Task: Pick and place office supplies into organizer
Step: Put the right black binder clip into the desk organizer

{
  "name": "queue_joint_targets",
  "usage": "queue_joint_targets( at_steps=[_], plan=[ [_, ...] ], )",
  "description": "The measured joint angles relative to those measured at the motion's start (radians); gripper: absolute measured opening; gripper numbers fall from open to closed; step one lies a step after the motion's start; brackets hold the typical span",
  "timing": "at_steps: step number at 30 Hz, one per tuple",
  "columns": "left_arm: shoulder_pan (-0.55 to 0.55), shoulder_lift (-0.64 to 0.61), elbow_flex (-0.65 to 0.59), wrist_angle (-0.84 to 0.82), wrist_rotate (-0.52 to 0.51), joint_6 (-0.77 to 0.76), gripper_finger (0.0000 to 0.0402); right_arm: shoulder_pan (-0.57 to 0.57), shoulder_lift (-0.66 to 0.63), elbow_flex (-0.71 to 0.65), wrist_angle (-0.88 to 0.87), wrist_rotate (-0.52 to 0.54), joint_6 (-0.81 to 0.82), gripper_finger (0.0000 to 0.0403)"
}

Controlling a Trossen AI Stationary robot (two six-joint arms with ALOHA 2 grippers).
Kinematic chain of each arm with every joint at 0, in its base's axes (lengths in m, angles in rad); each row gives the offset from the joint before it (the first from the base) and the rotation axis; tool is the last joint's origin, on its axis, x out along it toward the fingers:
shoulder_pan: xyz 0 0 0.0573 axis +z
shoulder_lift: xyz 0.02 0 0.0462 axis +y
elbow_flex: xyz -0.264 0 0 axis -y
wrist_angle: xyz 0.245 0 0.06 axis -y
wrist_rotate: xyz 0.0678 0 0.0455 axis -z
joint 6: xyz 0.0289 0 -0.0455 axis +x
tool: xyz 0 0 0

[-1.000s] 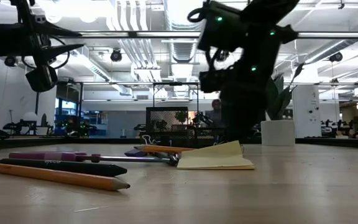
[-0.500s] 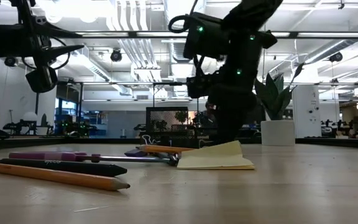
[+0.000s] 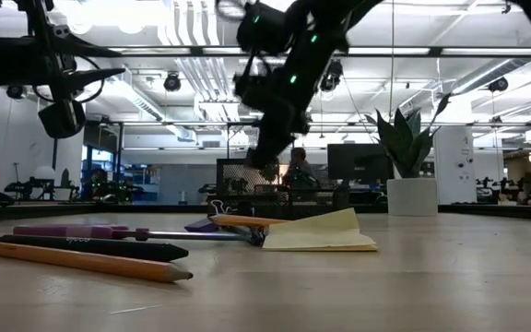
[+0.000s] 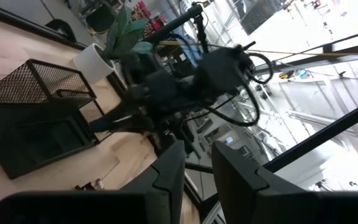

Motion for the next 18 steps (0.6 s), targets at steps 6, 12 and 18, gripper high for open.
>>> queue_joint_targets(
  at_steps=[6,12,18],
  plan=[
    [0.000,0.001,0.000,0.000,0.000,-0.001,0.0066,-0.016,0.117,0.116,-0.001,-0.003,0.001,0.0013],
    [0.000,0.003,0.000,0.000,-0.001,-0.004,0.0066,-0.016,0.186,0.209,-0.065,0.063,0.002,0.0042],
    [0.000,0.004,0.000,0.000,-0.003,-0.005,0.0066,-0.013,0.183,0.209,-0.102,0.065,0.031,0.0115]
  ],
)
